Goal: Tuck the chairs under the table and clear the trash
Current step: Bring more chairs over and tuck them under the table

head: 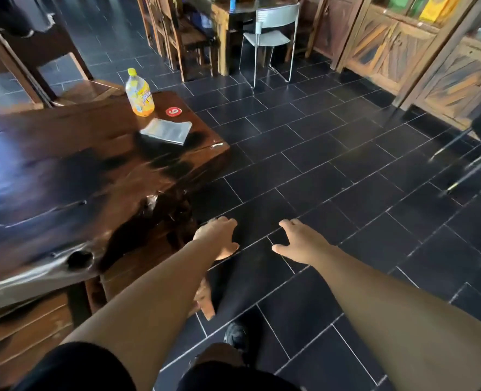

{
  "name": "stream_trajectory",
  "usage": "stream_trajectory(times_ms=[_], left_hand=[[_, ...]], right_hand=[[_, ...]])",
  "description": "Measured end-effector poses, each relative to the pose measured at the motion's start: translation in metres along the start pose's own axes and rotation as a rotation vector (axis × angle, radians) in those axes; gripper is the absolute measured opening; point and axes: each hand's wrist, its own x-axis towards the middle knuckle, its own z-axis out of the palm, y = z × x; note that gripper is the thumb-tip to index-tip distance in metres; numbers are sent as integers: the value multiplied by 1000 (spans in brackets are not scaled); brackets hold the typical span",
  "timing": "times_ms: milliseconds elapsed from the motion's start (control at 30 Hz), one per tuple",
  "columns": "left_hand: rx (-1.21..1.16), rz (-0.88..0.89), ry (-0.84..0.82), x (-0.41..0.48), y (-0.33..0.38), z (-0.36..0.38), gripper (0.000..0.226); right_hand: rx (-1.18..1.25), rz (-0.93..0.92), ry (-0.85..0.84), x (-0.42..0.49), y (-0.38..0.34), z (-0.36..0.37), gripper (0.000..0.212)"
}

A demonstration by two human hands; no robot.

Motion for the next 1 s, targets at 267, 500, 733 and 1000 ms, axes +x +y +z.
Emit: stream_trajectory(times_ms=[267, 500, 733, 1000], left_hand=[[-11, -27, 15, 101, -4, -52, 63], [-28, -89, 9, 204, -5, -83, 61], [-54, -171, 39, 335, 15, -135, 64], [-102, -270, 86, 457, 33, -195, 61]], right_hand=[[13, -20, -23, 107, 20, -51, 69], [9, -76, -54, 219, 52, -92, 67], [-37, -175, -77, 357, 96, -161, 65], [-94, -262, -123, 487, 138, -240, 65]])
